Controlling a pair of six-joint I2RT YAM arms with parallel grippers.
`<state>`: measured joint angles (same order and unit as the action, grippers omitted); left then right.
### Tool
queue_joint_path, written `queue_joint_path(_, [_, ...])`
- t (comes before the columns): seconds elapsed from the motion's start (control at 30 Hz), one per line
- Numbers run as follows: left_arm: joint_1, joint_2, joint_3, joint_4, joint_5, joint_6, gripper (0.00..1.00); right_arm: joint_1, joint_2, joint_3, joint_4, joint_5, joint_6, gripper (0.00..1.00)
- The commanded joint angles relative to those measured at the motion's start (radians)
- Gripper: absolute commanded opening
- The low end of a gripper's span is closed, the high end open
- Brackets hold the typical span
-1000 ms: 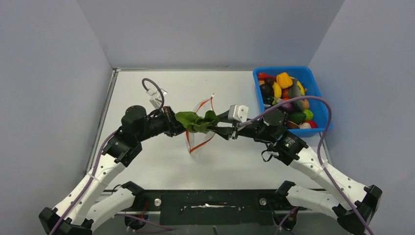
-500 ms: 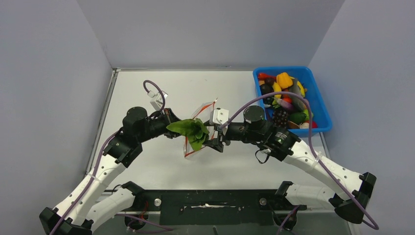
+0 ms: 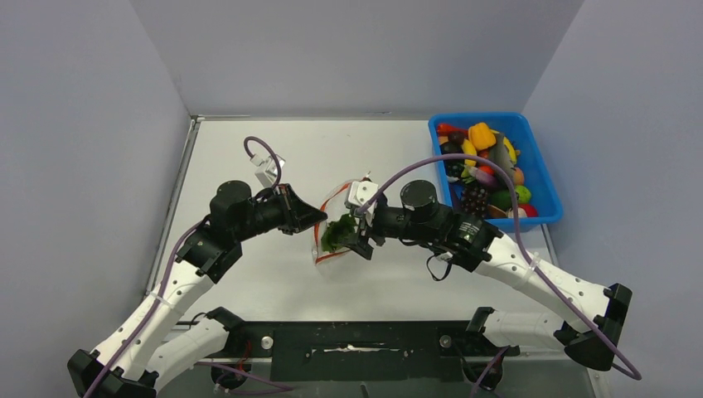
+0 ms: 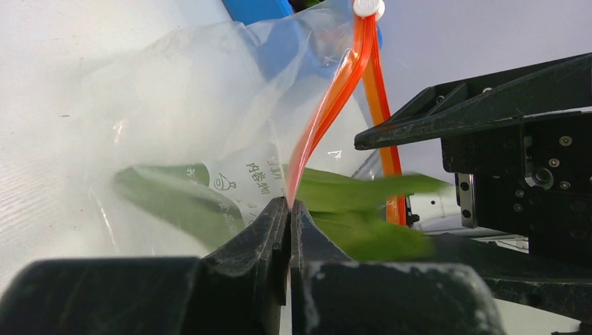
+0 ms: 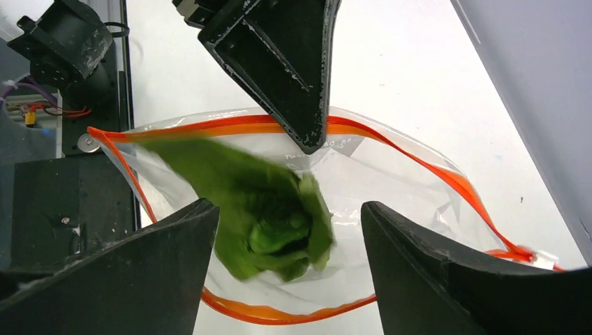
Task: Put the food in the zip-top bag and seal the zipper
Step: Place the fake vegetable in the zipper food storage bag.
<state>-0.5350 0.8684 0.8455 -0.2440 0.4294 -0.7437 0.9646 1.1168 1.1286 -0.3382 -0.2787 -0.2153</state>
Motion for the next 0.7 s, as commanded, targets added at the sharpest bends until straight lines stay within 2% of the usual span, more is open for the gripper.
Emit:
queue_joint_path(0.0, [-0.003, -0.013, 0.0, 0.063, 0.006, 0.009, 0.0, 0.035, -0.007, 0.016, 0.048, 0.051, 0.003, 0.76])
queue_joint_path(0.07, [-0.003, -0.013, 0.0, 0.064, 0.005, 0.01, 0.0, 0.047, -0.013, 0.007, 0.065, 0.063, -0.006, 0.75])
queue_joint_path(0.2, [-0.003, -0.012, -0.002, 0.073, 0.007, 0.006, 0.0, 0.051, 0.002, 0.016, 0.048, 0.05, -0.026, 0.63])
queue_joint_path(0.4, [-0.003, -0.026, -0.011, 0.063, 0.003, 0.015, 0.0, 0.056, 0.017, 0.04, -0.078, 0.087, -0.069, 0.73])
queue_joint_path(0.67, [-0.003, -0.032, -0.015, 0.067, 0.005, 0.018, 0.0, 0.057, -0.004, -0.006, -0.179, 0.04, -0.122, 0.73])
